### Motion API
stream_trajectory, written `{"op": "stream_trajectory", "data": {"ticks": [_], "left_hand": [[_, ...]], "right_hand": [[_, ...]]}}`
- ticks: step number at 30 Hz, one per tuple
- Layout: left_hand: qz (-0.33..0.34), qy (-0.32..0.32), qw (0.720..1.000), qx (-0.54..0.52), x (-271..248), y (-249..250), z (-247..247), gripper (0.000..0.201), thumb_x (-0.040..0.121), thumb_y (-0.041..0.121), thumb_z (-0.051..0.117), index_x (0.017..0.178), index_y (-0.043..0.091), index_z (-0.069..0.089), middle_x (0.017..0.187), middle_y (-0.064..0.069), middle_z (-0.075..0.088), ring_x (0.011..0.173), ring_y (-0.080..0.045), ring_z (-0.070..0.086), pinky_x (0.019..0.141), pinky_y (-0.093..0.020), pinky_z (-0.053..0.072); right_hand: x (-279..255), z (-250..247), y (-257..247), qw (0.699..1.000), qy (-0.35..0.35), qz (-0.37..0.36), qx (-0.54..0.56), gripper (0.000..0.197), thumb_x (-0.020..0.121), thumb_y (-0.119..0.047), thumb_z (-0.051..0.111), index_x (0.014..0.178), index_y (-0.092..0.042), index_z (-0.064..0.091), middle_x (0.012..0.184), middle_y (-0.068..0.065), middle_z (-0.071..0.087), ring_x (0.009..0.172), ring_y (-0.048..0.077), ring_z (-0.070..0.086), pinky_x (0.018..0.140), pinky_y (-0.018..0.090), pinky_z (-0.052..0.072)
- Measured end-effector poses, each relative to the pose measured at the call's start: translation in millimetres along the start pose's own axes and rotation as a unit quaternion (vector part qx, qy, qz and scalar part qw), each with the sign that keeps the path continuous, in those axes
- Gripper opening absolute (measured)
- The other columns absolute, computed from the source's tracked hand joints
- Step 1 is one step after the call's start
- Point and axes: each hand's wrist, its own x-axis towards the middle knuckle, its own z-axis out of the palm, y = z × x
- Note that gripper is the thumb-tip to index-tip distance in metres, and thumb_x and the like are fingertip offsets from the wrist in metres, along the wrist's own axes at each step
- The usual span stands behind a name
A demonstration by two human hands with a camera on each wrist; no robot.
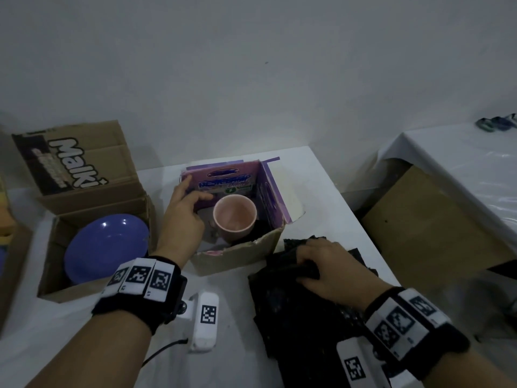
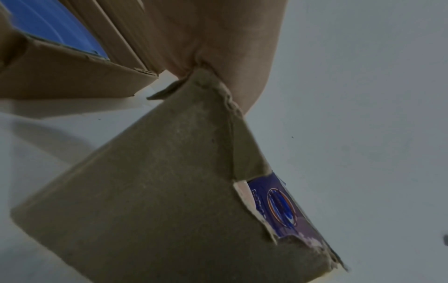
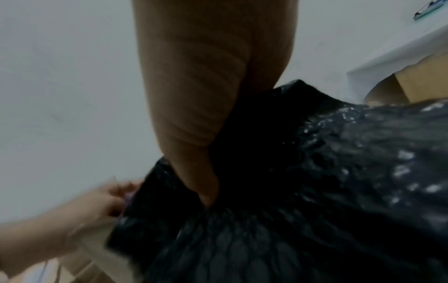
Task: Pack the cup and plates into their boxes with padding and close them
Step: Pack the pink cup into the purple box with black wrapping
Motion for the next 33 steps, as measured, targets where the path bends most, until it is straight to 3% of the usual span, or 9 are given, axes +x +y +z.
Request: {"op": "stream_trajectory", "data": {"ticks": [3, 9, 11, 14, 17, 21, 24, 28, 33], "left_hand": [[0.0, 0.002, 1.0, -0.008, 0.4, -0.9, 0.9, 0.048, 0.076, -0.021, 0.044, 0.106, 0.008, 0.066, 0.151, -0.002, 0.031, 0.137, -0.014, 0.031, 0.103, -0.01, 0.019], [0.011, 0.001, 1.0, -0.018, 2.8, -6.4, 1.6, 0.046, 0.076, -0.022, 0.045, 0.103, 0.009, 0.067, 0.15, -0.002, 0.033, 0.136, -0.014, 0.034, 0.107, -0.017, 0.023], [0.012, 0.001, 1.0, -0.023, 2.7, -7.0, 1.8, 0.046, 0.075, -0.022, 0.046, 0.102, 0.009, 0.067, 0.15, -0.002, 0.033, 0.136, -0.015, 0.034, 0.106, -0.017, 0.024], [0.008, 0.002, 1.0, -0.028, 1.7, -6.5, 0.8, 0.048, 0.074, -0.021, 0.046, 0.102, 0.011, 0.067, 0.15, -0.001, 0.032, 0.135, -0.015, 0.035, 0.103, -0.016, 0.024], [0.009, 0.001, 1.0, -0.019, 0.8, -5.6, -0.8, 0.049, 0.074, -0.018, 0.045, 0.105, 0.014, 0.066, 0.152, 0.001, 0.031, 0.135, -0.015, 0.035, 0.101, -0.016, 0.026], [0.016, 0.018, 0.999, -0.043, -1.0, -4.5, -0.2, 0.057, 0.079, -0.014, 0.04, 0.124, 0.016, 0.056, 0.155, 0.004, 0.024, 0.139, -0.009, 0.028, 0.107, -0.021, 0.029], [0.006, 0.051, 0.99, -0.13, -3.8, -5.8, -1.2, 0.05, 0.093, -0.006, 0.037, 0.134, 0.019, 0.046, 0.155, 0.015, 0.013, 0.134, 0.002, 0.027, 0.098, -0.003, 0.03], [-0.068, 0.041, 0.954, -0.289, -6.0, -7.7, -4.4, 0.044, 0.1, 0.003, 0.031, 0.134, 0.03, 0.043, 0.148, 0.016, 0.027, 0.138, 0.0, 0.024, 0.094, 0.007, 0.022], [-0.082, 0.03, 0.958, -0.275, -5.5, -11.6, -2.5, 0.045, 0.101, 0.005, 0.03, 0.138, 0.026, 0.043, 0.146, 0.019, 0.03, 0.13, 0.01, 0.026, 0.097, 0.005, 0.021]], "right_hand": [[5.5, -27.5, -12.9, 0.991, 0.059, 0.003, 0.119, 0.038, 0.072, -0.001, 0.052, 0.073, -0.035, 0.034, 0.068, -0.009, 0.045, 0.063, 0.013, 0.043, 0.059, 0.029, 0.036], [35.1, -53.4, -41.2, 0.918, 0.333, -0.029, 0.213, 0.039, 0.069, -0.002, 0.043, 0.103, -0.016, 0.056, 0.101, 0.0, 0.049, 0.092, 0.005, 0.047, 0.086, 0.012, 0.039], [41.0, -45.2, -47.3, 0.933, 0.289, -0.01, 0.213, 0.053, 0.075, -0.009, 0.049, 0.127, -0.01, 0.044, 0.118, 0.003, 0.036, 0.098, -0.002, 0.043, 0.09, 0.001, 0.031], [44.7, -29.1, -51.0, 0.992, 0.094, -0.024, 0.083, 0.073, 0.078, -0.008, 0.051, 0.146, -0.014, 0.024, 0.144, 0.0, 0.022, 0.119, 0.018, 0.044, 0.099, 0.022, 0.04], [50.5, -30.0, -48.4, 0.995, -0.021, -0.043, -0.09, 0.067, 0.087, -0.001, 0.047, 0.148, -0.02, 0.026, 0.151, 0.0, 0.027, 0.135, 0.02, 0.032, 0.106, 0.029, 0.036], [61.0, -43.4, -52.9, 0.99, 0.129, -0.044, -0.041, 0.055, 0.081, -0.001, 0.054, 0.129, -0.027, 0.056, 0.113, 0.001, 0.061, 0.105, 0.022, 0.055, 0.084, 0.031, 0.049], [73.8, -39.1, -68.1, 0.969, 0.242, -0.021, 0.054, 0.045, 0.08, -0.01, 0.063, 0.122, -0.023, 0.05, 0.097, 0.003, 0.058, 0.087, 0.022, 0.056, 0.07, 0.029, 0.047], [96.8, -7.6, -90.4, 0.974, 0.096, -0.012, 0.205, 0.03, 0.086, -0.021, 0.065, 0.114, -0.02, 0.053, 0.11, 0.003, 0.064, 0.1, 0.017, 0.061, 0.089, 0.033, 0.05], [117.0, 5.2, -113.5, 0.996, 0.016, -0.076, -0.046, 0.03, 0.085, -0.011, 0.054, 0.114, -0.015, 0.063, 0.118, 0.006, 0.052, 0.104, 0.026, 0.055, 0.082, 0.038, 0.05]]}}
